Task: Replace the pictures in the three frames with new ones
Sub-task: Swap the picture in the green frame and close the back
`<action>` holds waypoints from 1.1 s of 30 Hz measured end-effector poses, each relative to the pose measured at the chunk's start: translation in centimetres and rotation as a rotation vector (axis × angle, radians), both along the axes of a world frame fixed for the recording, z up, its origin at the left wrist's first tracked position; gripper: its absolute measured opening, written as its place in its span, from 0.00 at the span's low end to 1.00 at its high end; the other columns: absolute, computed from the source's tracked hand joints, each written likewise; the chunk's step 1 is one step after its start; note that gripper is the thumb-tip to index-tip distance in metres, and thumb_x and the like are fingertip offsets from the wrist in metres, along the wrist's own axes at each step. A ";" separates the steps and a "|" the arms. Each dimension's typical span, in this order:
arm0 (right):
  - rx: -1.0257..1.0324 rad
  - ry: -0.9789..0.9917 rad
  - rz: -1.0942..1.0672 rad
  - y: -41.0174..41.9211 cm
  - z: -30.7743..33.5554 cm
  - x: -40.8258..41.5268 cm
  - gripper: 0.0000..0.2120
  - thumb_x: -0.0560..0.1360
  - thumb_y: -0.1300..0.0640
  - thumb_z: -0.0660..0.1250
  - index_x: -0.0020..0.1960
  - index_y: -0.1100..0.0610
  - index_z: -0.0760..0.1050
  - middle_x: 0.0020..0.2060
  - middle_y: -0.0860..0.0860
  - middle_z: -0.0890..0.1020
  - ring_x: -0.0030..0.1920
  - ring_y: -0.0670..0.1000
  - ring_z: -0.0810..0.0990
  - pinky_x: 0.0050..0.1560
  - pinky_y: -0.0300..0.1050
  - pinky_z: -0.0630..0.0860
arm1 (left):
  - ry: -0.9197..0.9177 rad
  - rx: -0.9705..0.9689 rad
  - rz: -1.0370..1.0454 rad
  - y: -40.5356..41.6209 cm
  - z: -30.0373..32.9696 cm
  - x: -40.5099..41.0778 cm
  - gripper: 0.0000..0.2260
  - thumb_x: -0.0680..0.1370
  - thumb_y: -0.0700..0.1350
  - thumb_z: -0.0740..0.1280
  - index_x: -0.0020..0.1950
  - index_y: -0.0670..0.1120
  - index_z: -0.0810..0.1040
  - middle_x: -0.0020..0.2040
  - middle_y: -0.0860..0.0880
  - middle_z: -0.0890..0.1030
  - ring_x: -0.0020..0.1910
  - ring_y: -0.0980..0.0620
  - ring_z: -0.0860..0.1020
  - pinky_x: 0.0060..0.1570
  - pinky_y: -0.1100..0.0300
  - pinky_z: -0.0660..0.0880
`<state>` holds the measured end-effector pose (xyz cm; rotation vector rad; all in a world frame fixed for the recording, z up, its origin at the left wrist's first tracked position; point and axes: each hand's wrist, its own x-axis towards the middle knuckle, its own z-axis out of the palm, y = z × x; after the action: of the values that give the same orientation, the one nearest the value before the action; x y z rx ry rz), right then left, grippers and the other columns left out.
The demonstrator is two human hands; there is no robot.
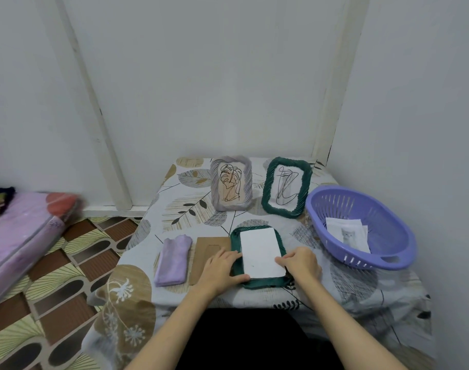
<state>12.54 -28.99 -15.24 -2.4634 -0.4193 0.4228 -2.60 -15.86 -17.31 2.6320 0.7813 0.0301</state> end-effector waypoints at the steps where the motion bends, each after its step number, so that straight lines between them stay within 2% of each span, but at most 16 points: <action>1: 0.004 -0.002 -0.006 -0.1 -0.1 0.1 0.08 0.66 0.47 0.73 0.42 0.50 0.83 0.48 0.50 0.84 0.52 0.55 0.80 0.55 0.48 0.75 | 0.001 -0.003 0.003 0.0 0.0 0.0 0.31 0.73 0.61 0.64 0.72 0.52 0.61 0.74 0.54 0.61 0.76 0.50 0.52 0.73 0.51 0.53; 5: 0.063 -0.038 -0.029 -0.3 0.1 0.4 0.07 0.66 0.48 0.73 0.39 0.51 0.83 0.45 0.50 0.85 0.50 0.54 0.81 0.54 0.49 0.76 | -0.016 -0.003 0.006 0.1 0.1 0.2 0.32 0.72 0.61 0.66 0.72 0.51 0.62 0.74 0.52 0.61 0.76 0.49 0.52 0.74 0.51 0.53; 8: 0.349 0.031 -0.013 -0.4 1.1 1.0 0.05 0.68 0.55 0.73 0.39 0.57 0.82 0.41 0.53 0.85 0.45 0.53 0.81 0.53 0.50 0.77 | -0.237 -0.061 0.028 -0.2 0.4 1.1 0.28 0.72 0.56 0.68 0.70 0.52 0.66 0.75 0.47 0.60 0.76 0.47 0.53 0.74 0.51 0.53; 10: 0.522 0.081 0.008 -0.6 2.6 1.3 0.05 0.68 0.59 0.73 0.40 0.61 0.81 0.40 0.56 0.84 0.42 0.52 0.80 0.47 0.46 0.76 | -0.480 -0.359 0.111 -1.0 1.5 2.3 0.22 0.74 0.49 0.68 0.67 0.54 0.69 0.74 0.46 0.62 0.73 0.47 0.59 0.71 0.52 0.61; 12: 0.615 0.111 0.038 -1.0 4.2 1.8 0.04 0.69 0.60 0.73 0.39 0.61 0.80 0.39 0.56 0.82 0.39 0.50 0.78 0.39 0.39 0.73 | -0.667 -0.803 0.163 -1.9 2.9 3.8 0.20 0.75 0.41 0.68 0.66 0.52 0.71 0.68 0.47 0.68 0.63 0.51 0.72 0.57 0.60 0.76; 13: 0.636 0.108 0.063 -1.2 4.9 2.1 0.04 0.69 0.60 0.73 0.39 0.61 0.79 0.38 0.56 0.82 0.38 0.49 0.78 0.37 0.37 0.73 | -0.719 -0.971 0.176 -2.1 3.5 4.5 0.20 0.75 0.38 0.67 0.65 0.51 0.71 0.66 0.46 0.71 0.58 0.51 0.75 0.50 0.62 0.78; 14: 0.644 0.088 0.092 -1.6 5.5 2.4 0.05 0.69 0.60 0.73 0.40 0.61 0.80 0.38 0.55 0.82 0.39 0.50 0.78 0.38 0.38 0.74 | -0.743 -1.059 0.192 -2.2 3.8 5.2 0.21 0.74 0.35 0.66 0.64 0.50 0.71 0.64 0.44 0.73 0.55 0.48 0.77 0.48 0.59 0.79; 15: 0.634 0.041 0.123 -2.0 6.0 2.7 0.05 0.69 0.59 0.73 0.42 0.61 0.80 0.38 0.54 0.82 0.40 0.50 0.79 0.40 0.40 0.75 | -0.750 -1.069 0.201 -2.3 4.0 5.8 0.21 0.74 0.33 0.66 0.62 0.51 0.72 0.63 0.42 0.74 0.55 0.45 0.77 0.49 0.55 0.79; 17: 0.493 -0.181 0.182 -3.2 6.6 3.5 0.07 0.70 0.56 0.72 0.47 0.58 0.80 0.42 0.51 0.82 0.45 0.51 0.78 0.47 0.46 0.76 | -0.750 -0.985 0.208 -2.5 4.1 7.0 0.21 0.72 0.30 0.66 0.59 0.51 0.74 0.62 0.40 0.74 0.57 0.42 0.75 0.51 0.51 0.77; 19: 0.206 -0.480 0.243 -4.8 6.9 4.4 0.12 0.72 0.52 0.69 0.54 0.53 0.78 0.50 0.50 0.78 0.52 0.53 0.73 0.52 0.48 0.71 | -0.708 -0.889 0.201 -3.0 4.0 7.8 0.21 0.72 0.30 0.66 0.61 0.48 0.74 0.63 0.42 0.73 0.57 0.45 0.73 0.55 0.51 0.76; 20: 0.069 -0.552 0.274 -5.6 6.9 4.9 0.14 0.73 0.51 0.68 0.58 0.51 0.76 0.54 0.50 0.76 0.55 0.54 0.72 0.53 0.48 0.69 | -0.680 -0.845 0.189 -3.2 3.8 8.2 0.21 0.72 0.31 0.66 0.63 0.47 0.73 0.63 0.44 0.73 0.57 0.48 0.72 0.58 0.51 0.75; 22: -0.096 -0.496 0.312 -7.0 7.0 5.9 0.19 0.74 0.51 0.66 0.64 0.50 0.72 0.59 0.52 0.75 0.58 0.55 0.72 0.53 0.47 0.69 | -0.620 -0.765 0.163 -3.6 3.5 9.0 0.22 0.72 0.31 0.67 0.65 0.45 0.73 0.64 0.47 0.73 0.60 0.51 0.70 0.62 0.51 0.72; 24: -0.069 -0.357 0.309 -8.1 7.1 6.6 0.18 0.75 0.53 0.65 0.64 0.50 0.72 0.59 0.52 0.77 0.57 0.54 0.76 0.47 0.42 0.69 | -0.552 -0.716 0.155 -3.9 3.0 9.9 0.22 0.72 0.32 0.68 0.66 0.45 0.72 0.63 0.46 0.73 0.58 0.52 0.71 0.59 0.55 0.73; 27: 0.043 -0.321 0.287 -8.7 7.5 7.5 0.15 0.74 0.55 0.66 0.61 0.52 0.75 0.56 0.50 0.80 0.50 0.51 0.77 0.45 0.40 0.70 | -0.409 -0.598 0.156 -4.2 2.4 11.1 0.24 0.72 0.37 0.70 0.67 0.44 0.71 0.55 0.47 0.75 0.50 0.52 0.73 0.55 0.57 0.74; 31: 0.139 -0.333 0.260 -9.1 8.0 8.8 0.14 0.73 0.56 0.68 0.59 0.53 0.78 0.54 0.51 0.82 0.50 0.50 0.79 0.53 0.45 0.75 | -0.200 -0.254 0.094 -4.4 1.9 12.3 0.23 0.72 0.49 0.70 0.66 0.50 0.72 0.62 0.49 0.76 0.62 0.49 0.72 0.64 0.52 0.68; 33: 0.183 -0.318 0.269 -9.3 8.2 9.3 0.14 0.73 0.57 0.69 0.58 0.54 0.78 0.52 0.52 0.83 0.46 0.47 0.77 0.56 0.47 0.75 | -0.180 -0.187 0.112 -4.6 2.4 12.8 0.21 0.72 0.51 0.70 0.64 0.50 0.74 0.58 0.48 0.78 0.61 0.48 0.71 0.62 0.52 0.67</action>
<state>21.82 -38.27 -7.03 -2.3042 -0.8869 0.0894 10.20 -20.51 -14.91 2.3695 0.8248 0.2115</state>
